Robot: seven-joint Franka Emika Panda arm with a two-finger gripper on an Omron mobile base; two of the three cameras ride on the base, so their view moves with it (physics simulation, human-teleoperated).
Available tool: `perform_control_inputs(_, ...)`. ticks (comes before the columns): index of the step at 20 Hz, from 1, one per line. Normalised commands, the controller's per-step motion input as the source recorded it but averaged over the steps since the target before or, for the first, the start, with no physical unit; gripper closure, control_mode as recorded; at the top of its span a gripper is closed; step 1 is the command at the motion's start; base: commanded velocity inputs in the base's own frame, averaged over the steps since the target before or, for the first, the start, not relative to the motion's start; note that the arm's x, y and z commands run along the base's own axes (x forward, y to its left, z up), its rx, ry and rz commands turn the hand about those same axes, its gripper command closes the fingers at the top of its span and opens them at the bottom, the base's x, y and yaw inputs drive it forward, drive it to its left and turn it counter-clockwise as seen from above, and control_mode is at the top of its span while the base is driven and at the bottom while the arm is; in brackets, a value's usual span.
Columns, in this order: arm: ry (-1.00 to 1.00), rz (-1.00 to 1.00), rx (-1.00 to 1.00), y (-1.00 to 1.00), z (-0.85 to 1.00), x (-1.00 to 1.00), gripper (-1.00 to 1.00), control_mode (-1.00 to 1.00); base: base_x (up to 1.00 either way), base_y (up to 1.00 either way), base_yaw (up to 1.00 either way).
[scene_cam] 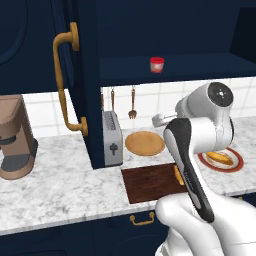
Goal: From the different types of pastries on the counter, select a croissant and place it on the cutting board. Then retrieve a jar of jam from the cabinet and place it alongside the croissant on the cutting board.
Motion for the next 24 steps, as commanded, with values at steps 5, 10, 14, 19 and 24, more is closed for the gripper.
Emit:
perform_control_inputs(5, -0.38, 0.05, 0.03, 0.00, 0.96, 0.29, -1.00, -1.00, 0.00, 0.00, 0.00)
perform_control_inputs(10, -0.32, 0.00, 0.02, 0.00, 1.00, 0.11, -1.00, -1.00, 0.00, 0.00, 0.00)
perform_control_inputs(14, -0.55, 0.00, 0.00, 0.00, 0.89, 0.04, -1.00, -1.00, 0.00, 0.00, 0.00)
perform_control_inputs(19, -0.15, -0.09, -0.01, 0.12, 0.51, 0.17, -1.00, -1.00, 0.00, 0.00, 0.00)
perform_control_inputs(24, 0.24, -0.14, 0.01, -0.04, 0.93, 0.70, -1.00, -1.00, 0.00, 0.00, 0.00)
